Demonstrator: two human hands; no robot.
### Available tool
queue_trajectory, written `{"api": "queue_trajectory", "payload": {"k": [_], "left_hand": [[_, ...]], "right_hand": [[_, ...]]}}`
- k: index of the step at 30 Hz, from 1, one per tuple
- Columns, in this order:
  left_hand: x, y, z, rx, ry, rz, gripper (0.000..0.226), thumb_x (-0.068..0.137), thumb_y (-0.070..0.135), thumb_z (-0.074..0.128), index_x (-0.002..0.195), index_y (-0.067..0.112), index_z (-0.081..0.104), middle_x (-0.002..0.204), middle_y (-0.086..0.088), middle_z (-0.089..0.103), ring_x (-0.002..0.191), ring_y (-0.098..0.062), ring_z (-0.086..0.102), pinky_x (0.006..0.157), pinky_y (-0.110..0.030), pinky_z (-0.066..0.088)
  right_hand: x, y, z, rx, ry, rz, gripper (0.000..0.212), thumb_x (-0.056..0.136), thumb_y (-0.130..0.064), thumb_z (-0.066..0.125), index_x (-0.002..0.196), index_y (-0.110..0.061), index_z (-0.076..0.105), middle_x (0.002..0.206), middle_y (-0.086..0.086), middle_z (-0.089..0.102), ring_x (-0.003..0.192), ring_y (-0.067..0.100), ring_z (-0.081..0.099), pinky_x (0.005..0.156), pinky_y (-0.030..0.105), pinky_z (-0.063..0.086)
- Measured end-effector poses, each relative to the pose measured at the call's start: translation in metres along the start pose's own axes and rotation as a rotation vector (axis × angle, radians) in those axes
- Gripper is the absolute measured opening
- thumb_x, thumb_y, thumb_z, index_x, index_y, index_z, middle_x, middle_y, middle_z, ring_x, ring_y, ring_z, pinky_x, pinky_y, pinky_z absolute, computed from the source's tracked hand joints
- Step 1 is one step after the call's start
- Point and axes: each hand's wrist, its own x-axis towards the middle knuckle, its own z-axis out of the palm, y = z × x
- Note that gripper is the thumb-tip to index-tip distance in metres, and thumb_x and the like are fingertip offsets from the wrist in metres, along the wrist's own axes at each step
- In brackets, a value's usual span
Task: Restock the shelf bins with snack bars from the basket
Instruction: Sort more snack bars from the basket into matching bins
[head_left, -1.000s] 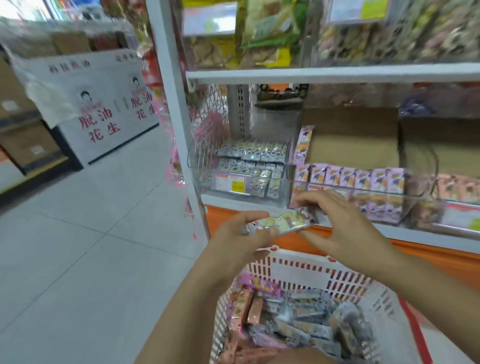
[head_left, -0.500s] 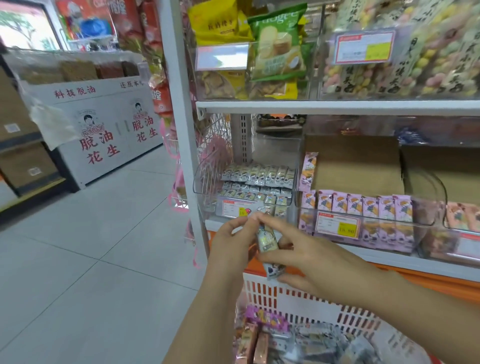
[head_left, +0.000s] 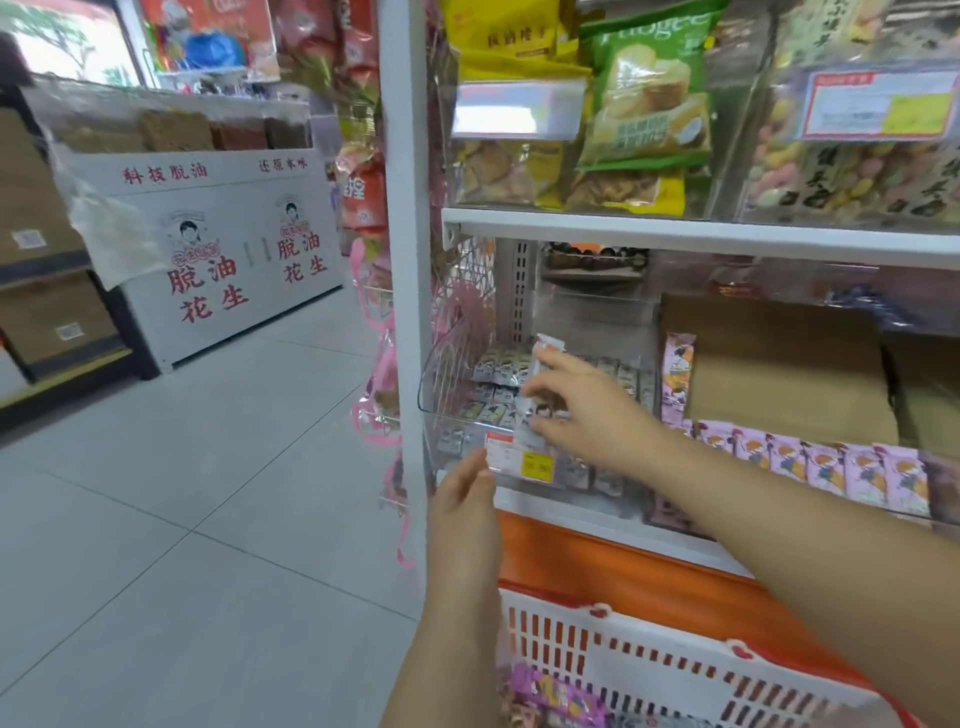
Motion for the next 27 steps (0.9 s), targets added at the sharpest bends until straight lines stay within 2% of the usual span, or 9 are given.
{"api": "queue_trajectory", "payload": {"k": [2,6,9,14,17,20,23,25,27], "left_hand": [[0.006,0.0,-0.011,-0.004,0.057,-0.01,0.025,0.097,0.014,0.048,0.107,0.033,0.06,0.115,0.009,0.059,0.111,-0.011,0.053,0.101,-0.034,0.041],[0.016,0.001,-0.027,-0.053,0.171,-0.045,0.027,0.095,0.008,0.048,0.088,0.03,0.061,0.11,0.004,0.063,0.106,-0.015,0.056,0.097,-0.035,0.044],[0.02,0.001,-0.033,-0.068,0.227,-0.06,0.03,0.095,0.006,0.047,0.083,0.031,0.059,0.105,0.008,0.062,0.1,-0.013,0.055,0.093,-0.032,0.042],[0.023,0.002,-0.038,-0.106,0.234,-0.109,0.027,0.095,0.007,0.048,0.089,0.031,0.06,0.09,0.012,0.06,0.086,-0.006,0.056,0.082,-0.029,0.042],[0.024,0.002,-0.039,-0.12,0.229,-0.113,0.024,0.096,0.007,0.048,0.097,0.027,0.061,0.094,0.011,0.06,0.089,-0.005,0.056,0.086,-0.029,0.042],[0.023,0.0,-0.035,-0.072,0.207,-0.101,0.026,0.095,0.007,0.047,0.095,0.029,0.06,0.099,0.008,0.062,0.093,-0.01,0.058,0.089,-0.032,0.045],[0.021,-0.004,-0.031,0.07,0.146,-0.063,0.023,0.094,0.012,0.049,0.104,0.029,0.062,0.108,0.005,0.064,0.104,-0.013,0.059,0.095,-0.037,0.048],[0.016,-0.006,-0.029,0.197,0.084,-0.007,0.023,0.094,0.014,0.049,0.107,0.027,0.062,0.106,0.009,0.062,0.098,-0.006,0.058,0.085,-0.025,0.049],[0.01,-0.007,-0.03,0.337,0.021,0.066,0.023,0.094,0.014,0.049,0.112,0.024,0.06,0.103,0.014,0.059,0.092,0.0,0.054,0.073,-0.012,0.041]], "right_hand": [[0.03,0.001,0.015,0.007,-0.049,0.039,0.035,0.09,-0.021,0.063,0.124,-0.012,0.058,0.153,0.009,0.03,0.14,0.018,0.029,0.107,0.024,0.027],[0.069,0.0,0.047,0.05,-0.132,0.089,0.034,0.088,-0.018,0.065,0.119,-0.004,0.061,0.127,0.017,0.051,0.121,0.029,0.045,0.088,0.024,0.033],[0.086,-0.007,0.061,0.118,-0.211,0.135,0.035,0.088,-0.015,0.066,0.122,-0.004,0.062,0.121,0.015,0.059,0.108,0.025,0.055,0.078,0.017,0.034],[0.102,-0.009,0.069,0.173,-0.361,0.235,0.045,0.092,-0.005,0.055,0.136,-0.007,0.049,0.138,0.01,0.051,0.124,0.025,0.049,0.099,0.027,0.038],[0.103,-0.009,0.07,0.256,-0.365,0.293,0.049,0.088,0.013,0.042,0.136,0.003,0.043,0.14,0.022,0.046,0.128,0.037,0.044,0.102,0.041,0.042],[0.096,-0.011,0.062,0.298,-0.381,0.285,0.051,0.09,0.015,0.037,0.14,0.0,0.039,0.142,0.018,0.045,0.131,0.031,0.043,0.1,0.03,0.041],[0.078,-0.018,0.051,0.333,-0.246,0.214,0.042,0.095,0.006,0.037,0.133,-0.007,0.051,0.136,0.012,0.052,0.127,0.027,0.048,0.103,0.031,0.04],[0.055,-0.024,0.041,0.301,-0.084,0.121,0.035,0.095,-0.002,0.043,0.124,-0.012,0.059,0.127,0.004,0.06,0.117,0.018,0.055,0.098,0.028,0.043],[0.023,-0.032,0.032,0.268,0.044,-0.011,0.028,0.094,-0.005,0.049,0.116,-0.013,0.065,0.115,0.0,0.066,0.105,0.014,0.059,0.09,0.023,0.045]]}}
